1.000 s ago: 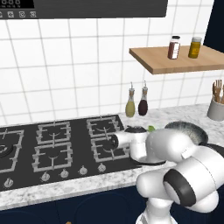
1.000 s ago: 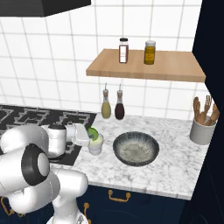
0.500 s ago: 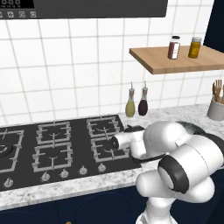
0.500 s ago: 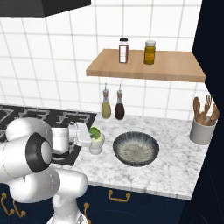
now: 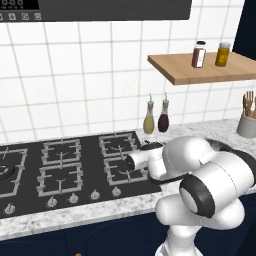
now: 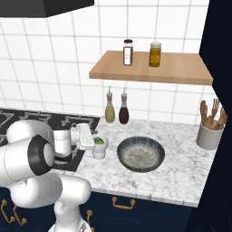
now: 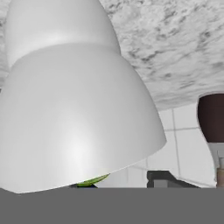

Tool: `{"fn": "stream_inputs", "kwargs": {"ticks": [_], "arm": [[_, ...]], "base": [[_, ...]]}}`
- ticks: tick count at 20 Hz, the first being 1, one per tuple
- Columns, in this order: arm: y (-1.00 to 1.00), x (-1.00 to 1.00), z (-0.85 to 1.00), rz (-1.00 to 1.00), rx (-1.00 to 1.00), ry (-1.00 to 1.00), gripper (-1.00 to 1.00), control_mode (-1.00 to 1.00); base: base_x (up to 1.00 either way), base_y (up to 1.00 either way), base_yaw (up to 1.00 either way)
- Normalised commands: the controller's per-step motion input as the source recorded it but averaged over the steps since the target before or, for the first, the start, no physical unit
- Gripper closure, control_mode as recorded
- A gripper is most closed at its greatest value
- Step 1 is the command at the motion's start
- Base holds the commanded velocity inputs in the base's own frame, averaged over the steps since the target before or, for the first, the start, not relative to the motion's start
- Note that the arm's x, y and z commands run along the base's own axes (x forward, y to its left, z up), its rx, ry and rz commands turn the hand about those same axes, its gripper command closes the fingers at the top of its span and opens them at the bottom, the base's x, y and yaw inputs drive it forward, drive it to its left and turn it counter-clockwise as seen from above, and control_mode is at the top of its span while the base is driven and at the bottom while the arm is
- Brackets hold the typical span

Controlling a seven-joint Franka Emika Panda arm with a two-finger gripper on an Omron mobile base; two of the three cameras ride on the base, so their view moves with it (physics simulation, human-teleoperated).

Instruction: Grab a lemon wedge from the fridge and one ice cube from the ice bowl, and put them in the glass of lemonade.

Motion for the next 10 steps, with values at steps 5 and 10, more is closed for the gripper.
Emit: {"fn": "stream_inputs", "kwargs": {"ticks": [5, 10], "arm": [[0.0, -0.22, 0.08, 0.01, 0.0, -0.03, -1.0, -1.0], [0.0, -0.5, 0.74, 0.01, 0.0, -0.05, -1.0, -1.0]], "base": [[0.0, 0.0, 0.0], [0.0, 0.0, 0.0]]}}
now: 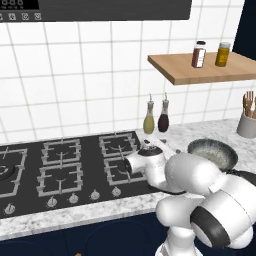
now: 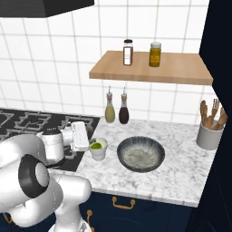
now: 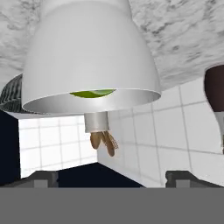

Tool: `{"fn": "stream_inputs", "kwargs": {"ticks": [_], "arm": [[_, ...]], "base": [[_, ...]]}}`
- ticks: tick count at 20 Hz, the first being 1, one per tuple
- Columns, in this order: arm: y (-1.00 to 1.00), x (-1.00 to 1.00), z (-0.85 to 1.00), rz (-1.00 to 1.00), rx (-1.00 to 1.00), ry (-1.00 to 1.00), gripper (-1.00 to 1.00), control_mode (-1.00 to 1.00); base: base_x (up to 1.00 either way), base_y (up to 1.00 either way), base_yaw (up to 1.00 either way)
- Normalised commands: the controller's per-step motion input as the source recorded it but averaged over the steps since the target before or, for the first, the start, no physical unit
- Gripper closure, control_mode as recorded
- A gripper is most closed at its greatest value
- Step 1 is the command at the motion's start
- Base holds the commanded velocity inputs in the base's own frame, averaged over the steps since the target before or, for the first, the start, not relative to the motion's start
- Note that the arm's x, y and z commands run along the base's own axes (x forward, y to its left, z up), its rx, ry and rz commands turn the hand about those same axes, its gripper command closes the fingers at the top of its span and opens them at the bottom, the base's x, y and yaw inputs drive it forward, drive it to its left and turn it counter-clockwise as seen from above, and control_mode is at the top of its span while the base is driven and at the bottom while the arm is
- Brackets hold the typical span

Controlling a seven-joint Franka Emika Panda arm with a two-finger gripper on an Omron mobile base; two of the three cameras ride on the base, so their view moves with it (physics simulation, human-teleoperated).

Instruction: Grab a lemon wedge from the fridge and one ice cube from the ice bowl, and put them in the glass of lemonade.

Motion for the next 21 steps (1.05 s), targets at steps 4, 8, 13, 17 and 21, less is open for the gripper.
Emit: {"fn": "stream_inputs", "kwargs": {"ticks": [4, 8, 13, 17, 21], "arm": [[0.01, -0.63, 0.85, 0.02, 0.04, -0.06, -1.0, -1.0], [0.27, -0.72, 0.99, 0.0, 0.07, -0.03, -1.0, -1.0], [0.57, -0.77, 0.91, 0.0, 0.01, 0.0, -1.0, -1.0], [0.77, -0.87, 0.63, 0.0, 0.04, 0.0, -1.0, -1.0], [0.83, -0.79, 0.54, -0.02, 0.05, 0.0, -1.0, -1.0]], "base": [[0.0, 0.0, 0.0], [0.0, 0.0, 0.0], [0.0, 0.0, 0.0], [0.0, 0.0, 0.0], [0.0, 0.0, 0.0]]}}
